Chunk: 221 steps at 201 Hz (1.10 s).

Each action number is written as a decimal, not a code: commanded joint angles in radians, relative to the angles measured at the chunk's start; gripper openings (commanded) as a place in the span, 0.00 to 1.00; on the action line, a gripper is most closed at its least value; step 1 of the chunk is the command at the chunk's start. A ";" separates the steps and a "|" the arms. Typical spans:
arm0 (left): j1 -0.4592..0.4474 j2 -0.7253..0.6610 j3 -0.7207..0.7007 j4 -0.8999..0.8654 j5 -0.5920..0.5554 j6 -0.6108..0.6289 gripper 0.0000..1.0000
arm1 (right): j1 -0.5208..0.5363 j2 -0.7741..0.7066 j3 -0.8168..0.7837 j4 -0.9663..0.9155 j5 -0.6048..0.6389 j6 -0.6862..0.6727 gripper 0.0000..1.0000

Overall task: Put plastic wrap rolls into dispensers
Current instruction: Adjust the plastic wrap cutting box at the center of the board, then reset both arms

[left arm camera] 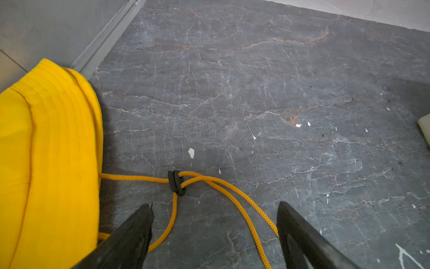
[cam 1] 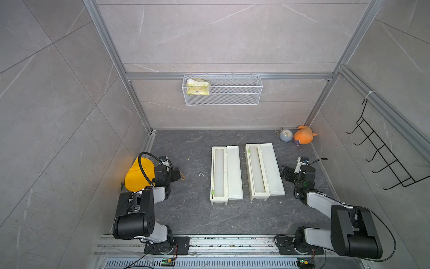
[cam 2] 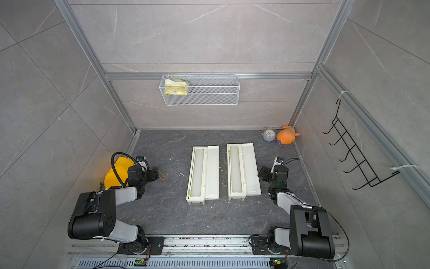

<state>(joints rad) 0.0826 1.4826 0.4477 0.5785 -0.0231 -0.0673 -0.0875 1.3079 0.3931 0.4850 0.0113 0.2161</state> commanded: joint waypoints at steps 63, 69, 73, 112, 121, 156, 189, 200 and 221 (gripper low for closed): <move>-0.031 0.021 -0.080 0.257 -0.054 0.053 0.87 | 0.118 0.068 -0.045 0.285 0.146 -0.112 1.00; -0.031 0.019 -0.080 0.256 -0.054 0.052 0.88 | 0.120 0.098 -0.049 0.315 0.140 -0.118 1.00; -0.031 0.021 -0.082 0.262 -0.055 0.052 0.88 | 0.125 0.112 -0.053 0.340 0.142 -0.124 1.00; -0.031 0.019 -0.084 0.262 -0.056 0.053 1.00 | 0.147 0.179 -0.090 0.458 0.118 -0.151 1.00; -0.030 0.018 -0.085 0.262 -0.054 0.053 1.00 | 0.154 0.220 -0.108 0.558 0.123 -0.161 1.00; -0.031 0.019 -0.085 0.262 -0.056 0.052 1.00 | 0.166 0.207 -0.066 0.451 0.136 -0.168 1.00; -0.030 0.019 -0.085 0.262 -0.055 0.053 1.00 | 0.173 0.208 -0.062 0.446 0.150 -0.173 1.00; -0.031 0.019 -0.084 0.261 -0.056 0.052 1.00 | 0.176 0.209 -0.062 0.447 0.156 -0.173 1.00; -0.032 0.021 -0.082 0.260 -0.053 0.053 1.00 | 0.180 0.209 -0.060 0.446 0.161 -0.175 1.00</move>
<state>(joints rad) 0.0509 1.5078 0.3584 0.7902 -0.0696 -0.0364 0.0830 1.5021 0.3141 0.9325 0.1505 0.0586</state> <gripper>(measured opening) 0.999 0.996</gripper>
